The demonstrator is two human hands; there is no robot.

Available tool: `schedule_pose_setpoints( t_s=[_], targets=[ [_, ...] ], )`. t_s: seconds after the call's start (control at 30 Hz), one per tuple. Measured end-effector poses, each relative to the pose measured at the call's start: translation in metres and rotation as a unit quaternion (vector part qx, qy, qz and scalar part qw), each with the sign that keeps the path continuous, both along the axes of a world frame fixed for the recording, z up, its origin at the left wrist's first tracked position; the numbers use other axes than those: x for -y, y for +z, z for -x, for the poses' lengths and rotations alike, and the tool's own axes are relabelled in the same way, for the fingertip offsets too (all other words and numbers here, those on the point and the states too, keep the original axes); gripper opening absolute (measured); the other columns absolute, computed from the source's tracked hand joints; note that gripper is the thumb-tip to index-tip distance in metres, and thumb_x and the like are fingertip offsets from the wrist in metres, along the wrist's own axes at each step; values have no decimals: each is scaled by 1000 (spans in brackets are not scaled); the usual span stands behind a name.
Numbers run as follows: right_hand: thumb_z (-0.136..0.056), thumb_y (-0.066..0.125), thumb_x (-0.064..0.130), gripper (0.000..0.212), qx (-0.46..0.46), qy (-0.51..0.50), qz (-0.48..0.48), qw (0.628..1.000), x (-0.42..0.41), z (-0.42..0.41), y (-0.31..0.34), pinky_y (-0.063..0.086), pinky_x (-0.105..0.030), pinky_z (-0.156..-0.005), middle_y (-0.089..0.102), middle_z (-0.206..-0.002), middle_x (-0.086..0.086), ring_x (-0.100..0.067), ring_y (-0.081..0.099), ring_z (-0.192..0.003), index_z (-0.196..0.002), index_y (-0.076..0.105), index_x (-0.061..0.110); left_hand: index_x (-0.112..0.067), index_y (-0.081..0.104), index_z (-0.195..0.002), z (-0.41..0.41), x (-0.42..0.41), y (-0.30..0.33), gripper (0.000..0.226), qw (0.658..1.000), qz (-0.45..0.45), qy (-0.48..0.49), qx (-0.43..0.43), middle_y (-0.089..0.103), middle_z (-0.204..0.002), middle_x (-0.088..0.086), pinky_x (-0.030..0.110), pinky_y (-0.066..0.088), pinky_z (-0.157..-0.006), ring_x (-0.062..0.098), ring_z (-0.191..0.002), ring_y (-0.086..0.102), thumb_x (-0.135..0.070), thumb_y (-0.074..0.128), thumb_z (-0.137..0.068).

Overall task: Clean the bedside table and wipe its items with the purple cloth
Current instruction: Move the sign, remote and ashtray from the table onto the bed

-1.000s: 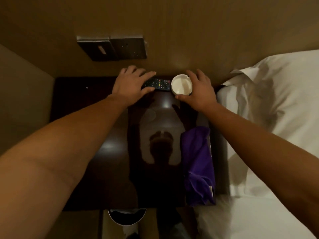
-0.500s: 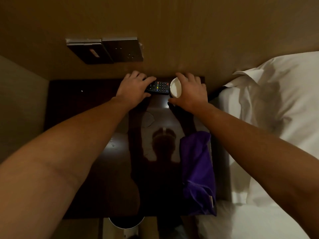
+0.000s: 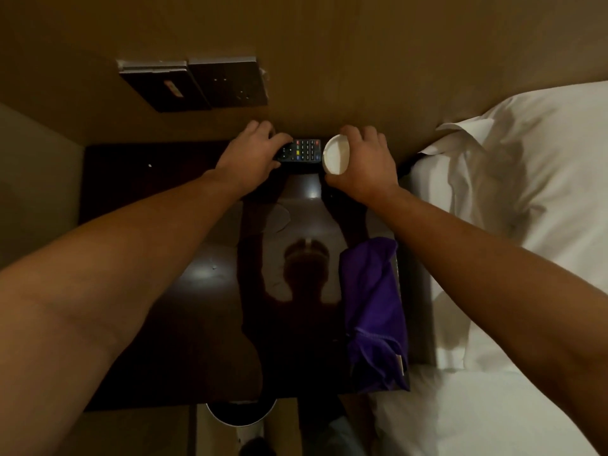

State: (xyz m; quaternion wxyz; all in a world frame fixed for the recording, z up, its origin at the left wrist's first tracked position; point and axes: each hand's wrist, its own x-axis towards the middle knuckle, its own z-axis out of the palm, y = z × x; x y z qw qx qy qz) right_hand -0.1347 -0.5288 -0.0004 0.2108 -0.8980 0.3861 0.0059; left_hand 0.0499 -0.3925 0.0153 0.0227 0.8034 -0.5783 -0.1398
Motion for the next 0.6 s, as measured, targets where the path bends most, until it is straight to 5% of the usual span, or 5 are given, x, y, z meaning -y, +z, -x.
schedule_pose_setpoints(
  t_s=[0.37, 0.6],
  targets=[
    [-64, 83, 48, 83, 77, -137, 26, 987, -45, 114, 77, 47, -37, -81, 50, -128, -14, -37, 57, -112, -132, 48, 17, -11, 39, -152, 62, -28, 70, 65, 995, 73, -74, 0, 46, -134, 18, 43, 40, -106, 35, -123, 44, -19, 66, -94],
    [-61, 80, 57, 85, 71, -215, 50, 973, -120, 228, 124, 45, -33, -77, 52, -129, -9, -33, 60, -109, -133, 48, 27, -10, 38, -152, 130, -69, 119, 64, 981, 77, -175, 17, 46, -134, 20, 51, 45, -102, 38, -123, 43, -23, 66, -95]
  ],
)
